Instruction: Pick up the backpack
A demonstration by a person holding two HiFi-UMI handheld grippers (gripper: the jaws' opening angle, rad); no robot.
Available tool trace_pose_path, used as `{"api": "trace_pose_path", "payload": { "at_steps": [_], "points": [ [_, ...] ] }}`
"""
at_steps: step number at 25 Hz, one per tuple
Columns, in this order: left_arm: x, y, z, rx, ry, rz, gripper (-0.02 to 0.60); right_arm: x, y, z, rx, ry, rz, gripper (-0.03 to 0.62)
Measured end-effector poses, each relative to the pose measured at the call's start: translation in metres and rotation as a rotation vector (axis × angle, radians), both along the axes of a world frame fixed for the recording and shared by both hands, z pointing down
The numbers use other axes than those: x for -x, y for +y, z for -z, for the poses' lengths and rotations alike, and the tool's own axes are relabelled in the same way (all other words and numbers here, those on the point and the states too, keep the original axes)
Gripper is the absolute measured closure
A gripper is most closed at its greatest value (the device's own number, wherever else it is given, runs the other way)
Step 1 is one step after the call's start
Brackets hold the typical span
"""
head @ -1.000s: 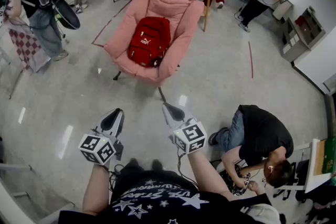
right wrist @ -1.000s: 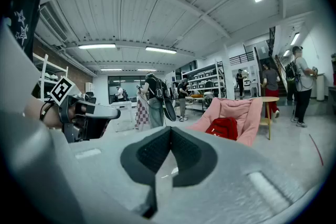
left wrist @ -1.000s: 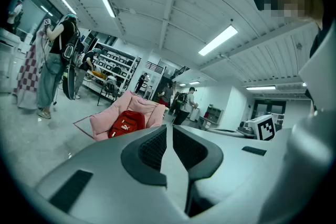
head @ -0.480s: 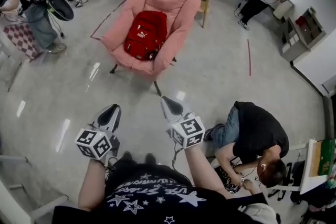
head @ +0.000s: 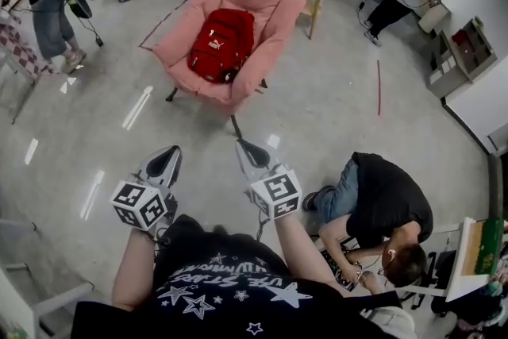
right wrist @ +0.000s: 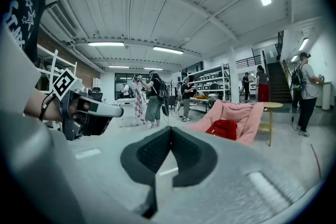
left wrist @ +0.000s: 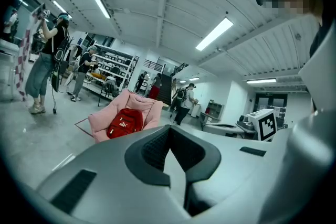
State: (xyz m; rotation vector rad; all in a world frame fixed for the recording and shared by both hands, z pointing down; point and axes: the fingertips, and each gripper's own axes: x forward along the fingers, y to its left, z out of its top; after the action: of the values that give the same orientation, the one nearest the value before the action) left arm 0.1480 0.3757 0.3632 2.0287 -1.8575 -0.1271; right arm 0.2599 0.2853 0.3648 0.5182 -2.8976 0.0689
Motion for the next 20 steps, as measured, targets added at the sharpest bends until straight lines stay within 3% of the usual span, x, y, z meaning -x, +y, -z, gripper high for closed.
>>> {"api": "trace_pose_path", "payload": {
  "at_steps": [9,20],
  "points": [
    [-0.004,0.003,-0.007,0.046,-0.026,0.034,0.574,0.002,-0.006,-0.016,0.060,0.009,0.034,0.594],
    [0.053,-0.037,-0.025,0.071,0.003,0.032,0.574,0.043,-0.047,-0.038,0.105,0.063,0.002,0.594]
  ]
}}
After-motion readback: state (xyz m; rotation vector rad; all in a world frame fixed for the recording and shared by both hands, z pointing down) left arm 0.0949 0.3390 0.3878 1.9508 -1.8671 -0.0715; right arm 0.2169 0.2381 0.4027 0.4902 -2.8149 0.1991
